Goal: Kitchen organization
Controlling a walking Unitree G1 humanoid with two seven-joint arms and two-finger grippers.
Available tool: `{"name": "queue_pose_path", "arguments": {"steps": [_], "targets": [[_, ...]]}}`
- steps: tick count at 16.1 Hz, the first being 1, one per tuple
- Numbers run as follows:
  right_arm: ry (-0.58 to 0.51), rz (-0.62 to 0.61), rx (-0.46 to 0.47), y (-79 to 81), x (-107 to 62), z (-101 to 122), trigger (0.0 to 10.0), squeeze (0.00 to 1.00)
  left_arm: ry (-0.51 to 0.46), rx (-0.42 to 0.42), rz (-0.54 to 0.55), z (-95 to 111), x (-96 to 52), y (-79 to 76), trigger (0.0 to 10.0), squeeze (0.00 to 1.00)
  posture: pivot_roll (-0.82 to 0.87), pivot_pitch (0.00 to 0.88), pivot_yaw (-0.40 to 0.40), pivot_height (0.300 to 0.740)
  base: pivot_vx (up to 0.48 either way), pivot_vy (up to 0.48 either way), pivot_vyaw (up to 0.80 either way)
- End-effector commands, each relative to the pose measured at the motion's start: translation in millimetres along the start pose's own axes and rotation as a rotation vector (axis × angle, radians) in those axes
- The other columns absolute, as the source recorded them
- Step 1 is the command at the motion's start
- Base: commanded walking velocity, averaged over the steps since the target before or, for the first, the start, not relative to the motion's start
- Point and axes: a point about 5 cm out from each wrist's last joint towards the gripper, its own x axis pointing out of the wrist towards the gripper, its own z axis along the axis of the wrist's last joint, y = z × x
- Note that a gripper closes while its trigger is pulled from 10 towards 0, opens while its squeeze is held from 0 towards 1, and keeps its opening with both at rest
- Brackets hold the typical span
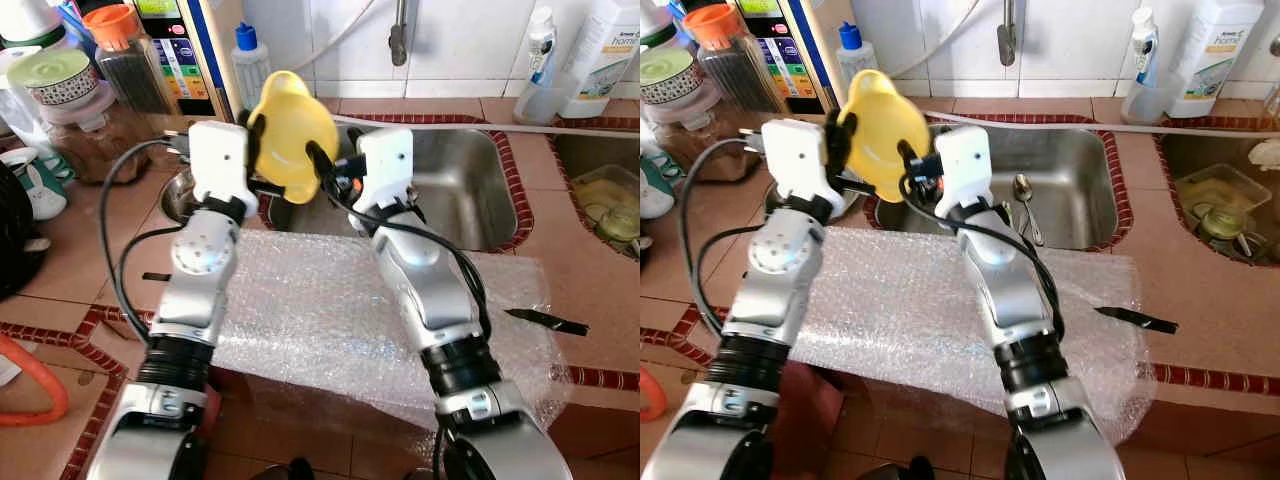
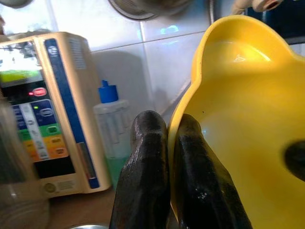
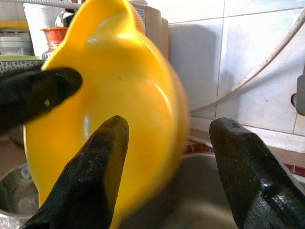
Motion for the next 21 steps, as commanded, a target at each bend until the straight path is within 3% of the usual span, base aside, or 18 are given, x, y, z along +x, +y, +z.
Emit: {"name": "queue_pose_path", "arguments": {"steps": [1,3,4,5,10,15,16,17,21], "targets": [[-0.009,0.003,0.020,3.3,5.4,3.9,10.0,0.00,-0.033,0.004,-0.012,6.8,0.7,0.0,5.9,0.00,-0.21,0.108,0.150,0.740,0.000,0.000,0.00],[-0.013,-0.003,0.034,2.7,9.4,5.7,10.0,0.00,-0.034,-0.001,-0.018,7.3,0.9,-2.4,6.0,0.00,-0.20,0.112,0.151,0.740,0.000,0.000,0.00],[-0.019,-0.012,0.038,1.9,9.4,6.2,1.5,0.00,-0.034,-0.002,-0.018,7.3,0.9,-2.8,6.1,0.00,-0.20,0.112,0.151,0.740,0.000,0.000,0.00],[-0.030,-0.028,0.055,1.0,9.2,6.8,0.0,0.00,-0.033,-0.003,-0.018,7.4,0.6,-2.6,6.0,0.00,-0.20,0.113,0.151,0.740,0.000,0.000,0.00],[-0.011,-0.045,0.052,-0.3,8.5,3.3,0.0,0.00,-0.032,-0.002,-0.010,6.8,-0.1,0.0,6.0,0.00,-0.20,0.117,0.148,0.740,0.000,0.000,0.00],[-0.011,-0.062,0.044,-5.9,7.4,3.3,0.0,0.00,-0.032,-0.012,-0.010,6.9,1.0,-2.0,6.6,0.00,-0.21,0.119,0.147,0.740,0.000,0.000,0.00],[-0.009,-0.066,0.043,-7.1,6.1,2.6,0.0,0.00,-0.032,-0.013,-0.010,6.9,0.9,-1.6,7.5,0.00,-0.21,0.118,0.146,0.740,0.000,0.000,0.00],[-0.005,-0.070,0.042,-8.6,4.3,1.2,0.0,0.00,-0.031,-0.016,-0.013,6.7,0.7,-1.5,10.0,0.00,-0.21,0.118,0.146,0.740,0.000,0.000,0.00],[0.007,-0.089,0.036,-14.6,0.6,-2.0,0.0,0.00,-0.035,-0.026,-0.017,6.9,0.6,-3.2,10.0,0.00,-0.21,0.117,0.143,0.740,0.000,0.000,0.00]]}}
